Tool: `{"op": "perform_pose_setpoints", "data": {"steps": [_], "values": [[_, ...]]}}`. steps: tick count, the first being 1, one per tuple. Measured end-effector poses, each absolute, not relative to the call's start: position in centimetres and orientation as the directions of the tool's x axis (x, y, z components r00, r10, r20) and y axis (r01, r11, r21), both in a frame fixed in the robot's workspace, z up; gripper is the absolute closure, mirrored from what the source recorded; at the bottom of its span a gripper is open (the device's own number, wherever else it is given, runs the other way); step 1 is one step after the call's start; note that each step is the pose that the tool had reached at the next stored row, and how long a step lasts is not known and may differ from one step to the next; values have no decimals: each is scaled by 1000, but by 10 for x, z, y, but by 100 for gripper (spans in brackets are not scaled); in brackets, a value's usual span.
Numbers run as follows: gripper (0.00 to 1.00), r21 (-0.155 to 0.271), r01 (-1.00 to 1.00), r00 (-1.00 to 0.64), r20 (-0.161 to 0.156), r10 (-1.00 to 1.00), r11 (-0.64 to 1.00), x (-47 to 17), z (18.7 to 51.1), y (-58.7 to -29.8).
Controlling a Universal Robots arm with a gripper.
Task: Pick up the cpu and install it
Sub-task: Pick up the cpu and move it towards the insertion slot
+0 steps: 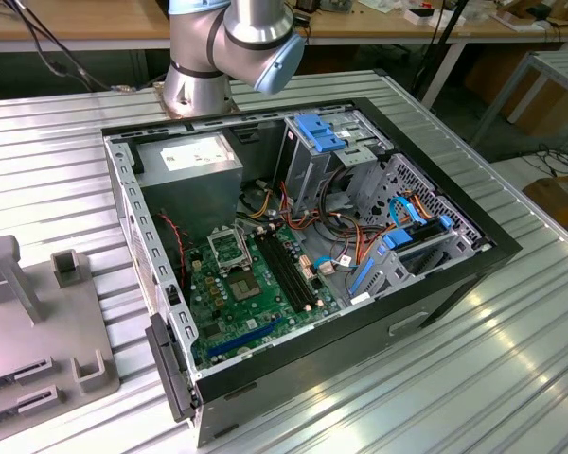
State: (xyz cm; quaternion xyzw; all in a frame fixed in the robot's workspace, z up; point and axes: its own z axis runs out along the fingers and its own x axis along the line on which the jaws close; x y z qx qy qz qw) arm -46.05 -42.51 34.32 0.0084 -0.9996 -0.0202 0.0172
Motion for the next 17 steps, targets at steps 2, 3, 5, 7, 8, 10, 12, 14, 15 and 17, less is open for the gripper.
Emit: {"op": "perform_pose_setpoints", "data": {"steps": [2,3,5,7,8,10,12,14,15,17], "values": [[48,41,-16,-999,34,-17,999,-461,341,-425],[48,41,-16,-999,34,-17,999,-461,339,-425],[48,41,-16,-999,34,-17,999,-460,335,-425],[48,41,-16,-999,34,-17,999,-461,332,-425],[48,41,-16,-999,34,-17,999,-461,330,-425],[48,41,-16,-999,34,-17,999,-461,327,-425],[48,41,-16,-999,34,-18,999,-461,323,-427],[48,41,-20,-999,34,-22,999,-461,319,-428],[48,41,-23,-999,35,-24,999,-461,318,-429],[48,41,-28,-999,35,-29,999,-461,315,-431]]}}
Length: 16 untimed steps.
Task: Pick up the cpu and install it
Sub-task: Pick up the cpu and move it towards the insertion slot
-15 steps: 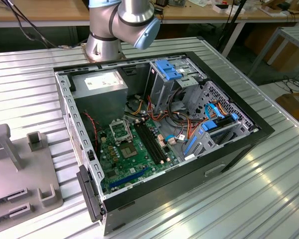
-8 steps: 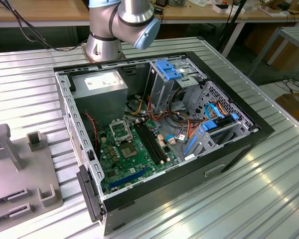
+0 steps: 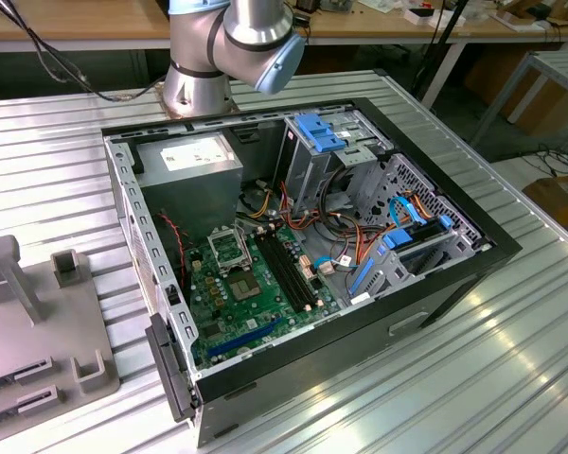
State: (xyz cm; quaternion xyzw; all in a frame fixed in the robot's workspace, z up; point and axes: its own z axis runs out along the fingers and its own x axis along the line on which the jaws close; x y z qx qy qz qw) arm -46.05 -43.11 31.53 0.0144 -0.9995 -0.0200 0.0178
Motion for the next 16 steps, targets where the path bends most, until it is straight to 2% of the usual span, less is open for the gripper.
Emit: {"op": "perform_pose_setpoints", "data": {"steps": [16], "values": [[48,41,-39,-999,35,-40,998,-461,295,-435]]}}
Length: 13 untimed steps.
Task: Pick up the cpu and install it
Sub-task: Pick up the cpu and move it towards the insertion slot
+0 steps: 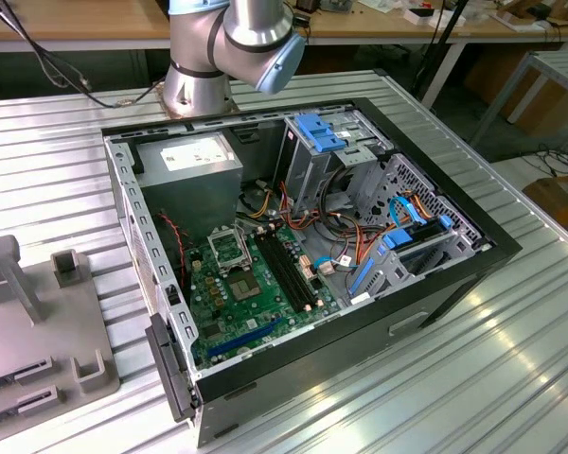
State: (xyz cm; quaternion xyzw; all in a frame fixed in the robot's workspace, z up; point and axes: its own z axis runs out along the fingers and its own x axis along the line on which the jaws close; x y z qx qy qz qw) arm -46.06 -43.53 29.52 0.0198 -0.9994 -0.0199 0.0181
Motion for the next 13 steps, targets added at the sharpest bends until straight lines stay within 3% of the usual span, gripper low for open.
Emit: {"op": "perform_pose_setpoints", "data": {"steps": [13], "values": [[48,41,-39,-999,35,-40,998,-461,281,-437]]}}
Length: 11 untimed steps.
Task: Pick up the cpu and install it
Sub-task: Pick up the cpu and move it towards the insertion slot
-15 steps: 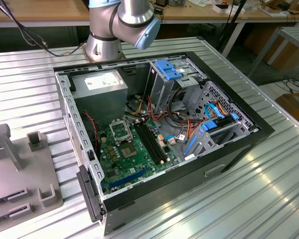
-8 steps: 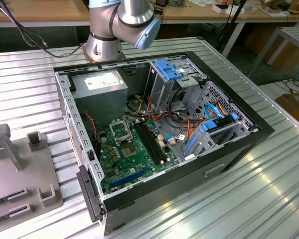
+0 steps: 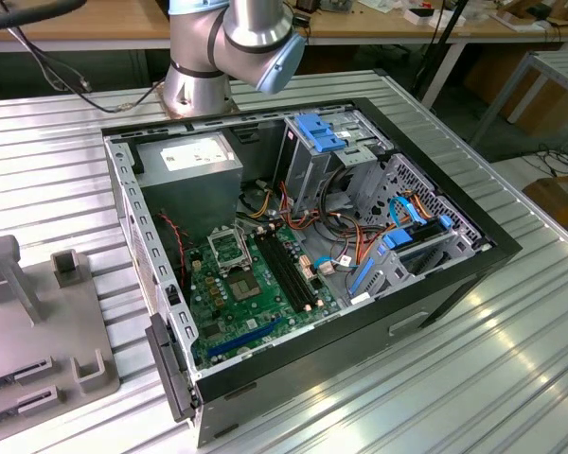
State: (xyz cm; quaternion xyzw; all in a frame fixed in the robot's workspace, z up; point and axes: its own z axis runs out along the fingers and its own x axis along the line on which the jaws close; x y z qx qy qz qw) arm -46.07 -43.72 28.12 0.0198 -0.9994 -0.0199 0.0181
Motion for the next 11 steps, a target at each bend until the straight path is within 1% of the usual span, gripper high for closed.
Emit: {"op": "perform_pose_setpoints", "data": {"steps": [11], "values": [[48,40,-40,-999,35,-41,998,-461,255,-451]]}}
